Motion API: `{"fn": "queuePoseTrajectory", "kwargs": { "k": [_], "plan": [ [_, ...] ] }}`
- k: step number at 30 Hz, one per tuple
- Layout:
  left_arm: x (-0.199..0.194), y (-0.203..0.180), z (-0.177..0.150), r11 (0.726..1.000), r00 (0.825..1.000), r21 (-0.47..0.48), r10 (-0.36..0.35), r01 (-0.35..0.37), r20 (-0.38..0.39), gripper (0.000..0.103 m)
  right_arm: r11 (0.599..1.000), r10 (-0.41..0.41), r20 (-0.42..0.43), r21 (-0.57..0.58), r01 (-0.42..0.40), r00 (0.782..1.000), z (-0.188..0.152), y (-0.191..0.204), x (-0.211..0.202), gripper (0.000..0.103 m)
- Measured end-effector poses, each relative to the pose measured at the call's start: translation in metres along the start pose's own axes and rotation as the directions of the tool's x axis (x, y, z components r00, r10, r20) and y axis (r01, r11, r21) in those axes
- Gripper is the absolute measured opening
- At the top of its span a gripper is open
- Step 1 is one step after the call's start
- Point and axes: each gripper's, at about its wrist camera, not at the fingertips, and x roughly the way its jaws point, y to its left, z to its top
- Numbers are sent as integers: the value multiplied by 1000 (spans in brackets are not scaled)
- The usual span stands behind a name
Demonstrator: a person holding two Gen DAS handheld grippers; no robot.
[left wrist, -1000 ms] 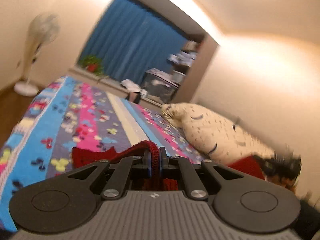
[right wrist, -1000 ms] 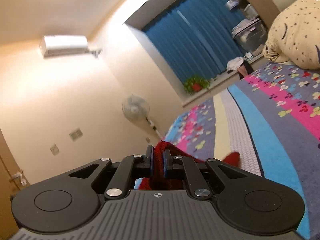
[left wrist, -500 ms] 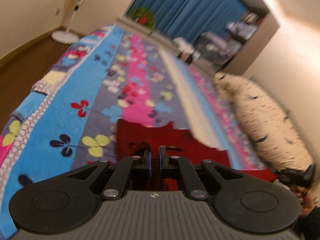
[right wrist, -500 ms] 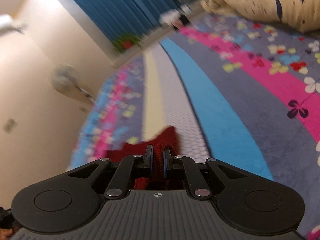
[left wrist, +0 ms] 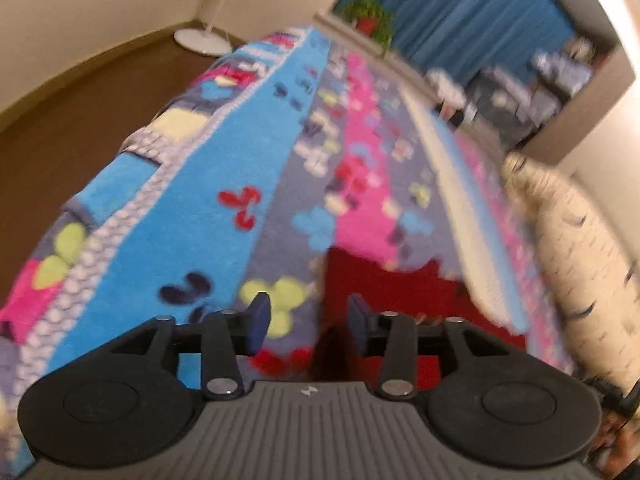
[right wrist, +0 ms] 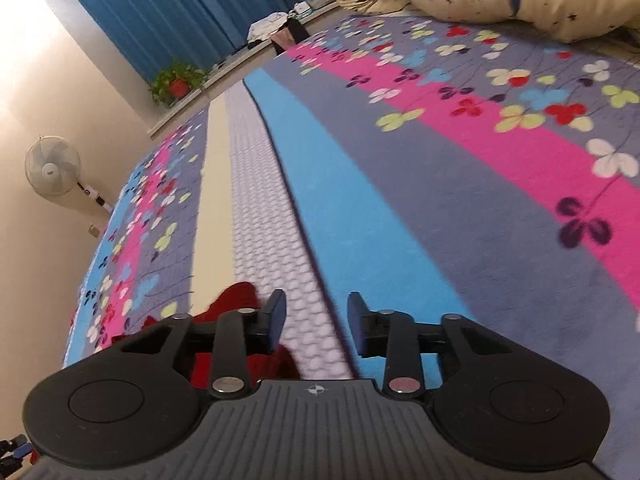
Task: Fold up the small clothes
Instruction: 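Fold the lifted sweater end over the strip with both tools and release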
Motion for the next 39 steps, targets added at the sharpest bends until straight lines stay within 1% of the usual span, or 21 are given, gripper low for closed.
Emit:
{"fn": "queuePoseTrajectory", "kwargs": {
  "k": [2,3,5,6,8,10,13,17,19,22,23,26,27,29,31,32,33,34,35,37,39],
  "plan": [
    [13,-6,-9,995,994,88,54,-46,-94,59,999,-24,-77,-47,20,997,-5,-8,7,45],
    [22,-11,-15,987,987,150,80,-59,-136,59,997,-28,-120,-74,20,992,-9,-10,13,46],
    [33,-22,-20,968,981,240,115,-75,-155,62,989,-42,-204,-147,12,978,-19,-7,24,46],
    [36,-26,-21,963,981,260,115,-71,-155,64,983,-45,-236,-185,0,971,-24,-3,29,46],
    [42,-31,-18,963,983,266,86,-42,-159,67,965,-25,-281,-258,-50,959,-33,11,39,47],
    [49,-38,-17,962,985,273,65,-20,-158,68,949,5,-284,-302,-94,959,-38,25,47,48],
    [61,-50,-16,955,988,295,63,-19,-138,68,946,44,-276,-297,-129,960,-37,38,58,51],
    [79,-56,-5,961,994,276,49,-20,-98,68,958,77,-223,-254,-134,972,-27,53,72,52],
    [85,-54,-1,969,995,246,37,-13,-94,68,965,88,-193,-225,-132,977,-21,57,78,52],
    [96,-51,3,975,996,220,30,-9,-88,68,969,97,-178,-206,-134,979,-17,61,82,52],
    [98,-50,3,977,996,214,24,-5,-88,66,969,93,-176,-210,-130,980,-17,62,84,52],
    [108,-47,5,982,995,185,-5,23,-98,51,972,67,-178,-212,-105,982,-18,67,92,52],
    [110,-47,5,984,994,176,-11,30,-107,47,972,64,-177,-210,-101,982,-18,67,93,52],
    [114,-47,5,983,993,182,-4,25,-117,47,973,62,-162,-211,-96,985,-17,70,93,51],
    [117,-48,4,981,993,190,3,20,-120,46,974,54,-147,-212,-85,988,-15,69,93,44],
    [117,-48,5,982,993,189,1,22,-119,41,976,48,-144,-205,-77,988,-14,68,94,36],
    [118,-48,5,982,993,187,-4,26,-117,31,978,45,-146,-193,-73,988,-14,66,95,24],
    [117,-48,5,982,994,188,-3,24,-109,25,980,48,-148,-185,-75,988,-14,65,95,14],
    [117,-49,6,981,995,191,-1,20,-100,14,980,49,-145,-183,-76,988,-13,65,95,13],
    [111,-53,8,978,998,207,-5,19,-68,13,977,45,-123,-202,-69,991,-13,69,92,12],
    [103,-57,12,975,1000,222,-15,18,-17,12,976,58,-67,-207,-71,996,-9,72,83,11]
  ]
}}
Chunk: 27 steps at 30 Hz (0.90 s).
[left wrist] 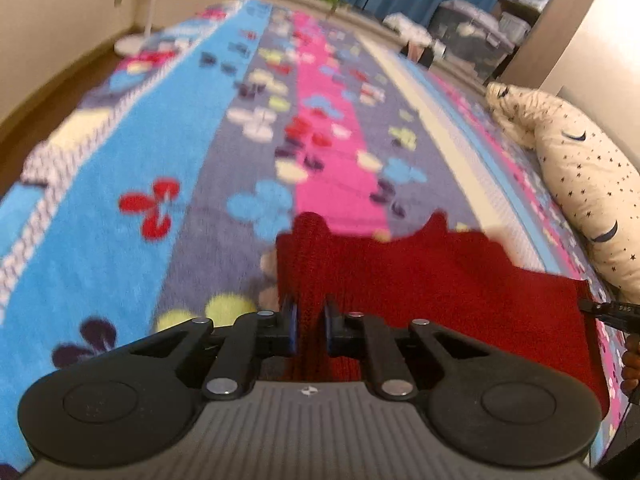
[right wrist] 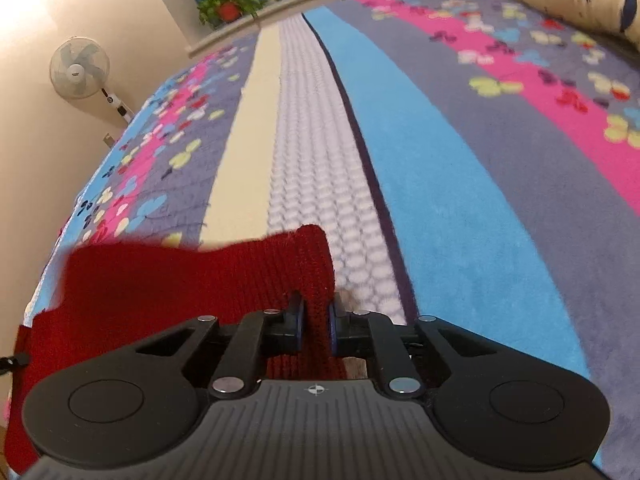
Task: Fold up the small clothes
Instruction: 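Fold the lifted sweater end over the strip with both tools and release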
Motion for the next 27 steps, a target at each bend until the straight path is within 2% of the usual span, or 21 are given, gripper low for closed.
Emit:
{"fn": "queuePoseTrajectory", "kwargs": {
  "k": [2,4,6,8,10,12,13,14,15,18,20,21,23,25,27],
  "plan": [
    [-11,-1,5,1000,998,1,-14,14,62,12,998,35,95,49,-40,995,8,-1,-16,11],
    [-23,-3,10,1000,988,9,-29,28,150,12,995,69,208,56,-82,976,12,2,-32,11],
    [-29,-5,14,1000,976,19,-14,10,216,12,997,67,282,16,-74,957,13,10,-39,11],
    [-27,-4,17,1000,971,9,7,-9,238,12,999,41,305,9,-46,951,14,11,-37,11],
    [-17,-4,17,999,978,13,29,-33,209,12,1000,9,261,21,-15,965,15,6,-25,11],
    [4,-4,13,995,990,49,75,-81,115,12,998,-54,126,28,51,991,12,-1,2,11],
    [14,-4,10,992,993,64,101,-105,65,12,995,-95,41,23,94,995,8,-5,17,11],
    [25,-3,6,990,992,66,127,-128,16,13,993,-120,-5,15,120,993,5,-7,26,11],
    [28,-2,4,989,991,56,134,-134,5,13,992,-128,-12,9,128,992,4,-5,30,11],
    [16,-3,9,995,993,18,101,-102,63,12,995,-102,84,18,101,991,11,1,16,11],
    [13,-3,10,995,993,13,99,-100,64,13,996,-92,118,6,91,989,13,4,12,11],
    [14,-3,8,993,993,24,110,-111,43,14,994,-106,105,-12,108,989,11,5,14,11],
    [18,-6,3,989,991,59,137,-136,-11,17,986,-156,25,-52,157,987,5,6,24,16],
    [9,-10,0,982,987,97,160,-160,9,21,982,-182,-44,-53,180,982,0,3,27,20],
    [-1,-11,-4,978,984,114,174,-177,34,33,982,-179,-33,-60,177,983,-4,8,15,24]
  ]
}}
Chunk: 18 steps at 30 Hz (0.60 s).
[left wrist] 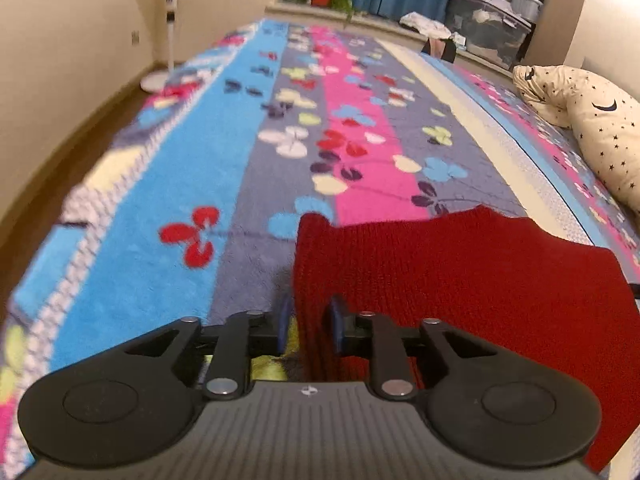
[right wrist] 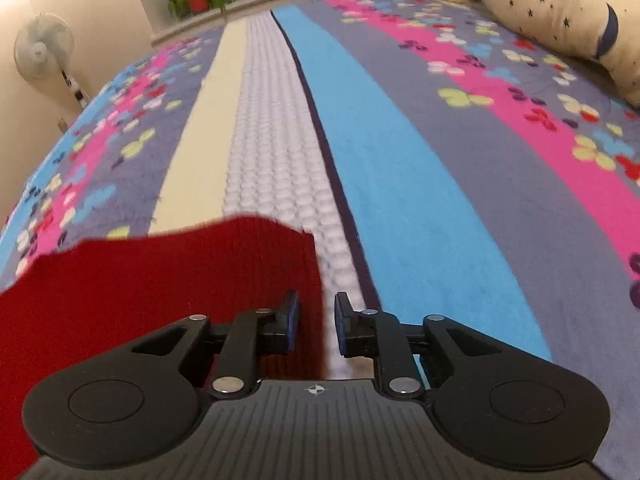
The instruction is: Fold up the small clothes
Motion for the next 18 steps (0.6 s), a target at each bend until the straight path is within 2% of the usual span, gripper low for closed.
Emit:
{"fn": "queuePoseTrajectory", "kwargs": {
  "k": [1,3,5,8,11,14,18],
  "plan": [
    [-8,-1,-1,1000,1000,-4,-1,1,5,37,1000,6,14,0,-6,1000,-1,0,-9,28],
    [-19,-3,-3,1000,1000,3,14,-14,-1,41,1000,25,22,14,-25,999,-6,1,-25,45],
    [-34,-7,-8,999,999,16,39,-39,-7,46,998,63,-2,29,-63,998,-11,-2,-36,48],
    [-55,-9,-16,1000,1000,0,-2,2,-20,51,994,108,-66,28,-107,992,-27,-2,-51,52],
    [-74,-11,-26,999,999,-24,-35,35,-33,57,990,141,-136,16,-140,981,-43,-2,-63,62],
    [-87,-12,-41,994,993,-71,-91,86,-79,62,989,141,-196,-17,-147,970,-60,-2,-70,66],
    [-87,-9,-64,982,976,-155,-135,109,-168,62,991,115,-238,-43,-129,964,-75,-4,-74,68]
  ]
}}
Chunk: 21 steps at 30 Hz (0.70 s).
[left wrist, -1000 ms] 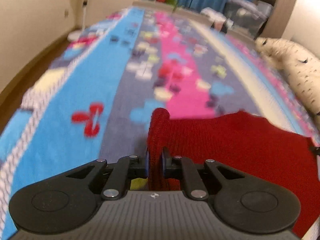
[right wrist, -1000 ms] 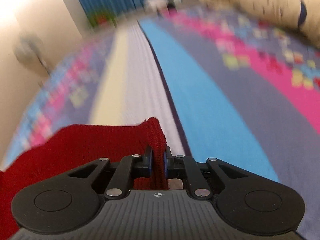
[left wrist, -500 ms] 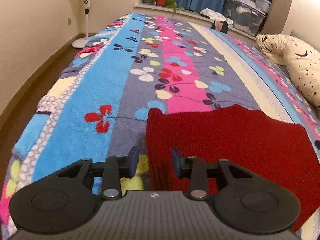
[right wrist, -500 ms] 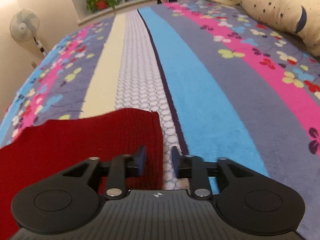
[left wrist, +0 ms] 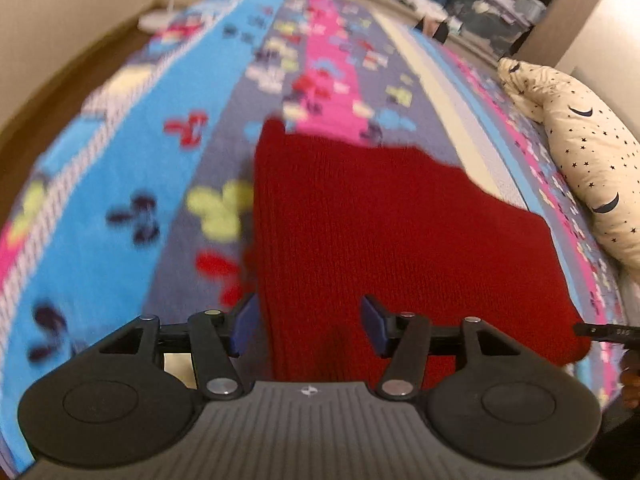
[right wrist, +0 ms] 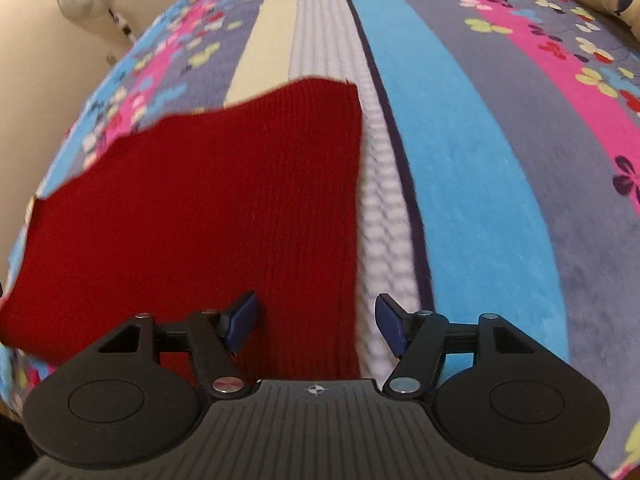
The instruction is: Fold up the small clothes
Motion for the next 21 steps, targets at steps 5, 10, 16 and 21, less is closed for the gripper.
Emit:
{"fn": "queuePoseTrajectory", "kwargs": {
  "k": [5,10,16,21],
  "plan": [
    [13,0,-8,1000,998,11,-9,10,-67,44,998,18,-32,60,-16,999,-6,-9,3,67],
    [8,2,-10,999,999,43,-13,14,-41,14,995,69,-5,72,-68,998,-9,-8,-6,14],
    [-15,7,-18,999,1000,45,0,-1,28,14,978,109,156,158,-134,982,-20,-16,-46,12],
    [16,-1,-27,990,990,118,93,-81,-105,17,992,-27,-48,119,32,998,-31,-7,-9,18]
  ]
}}
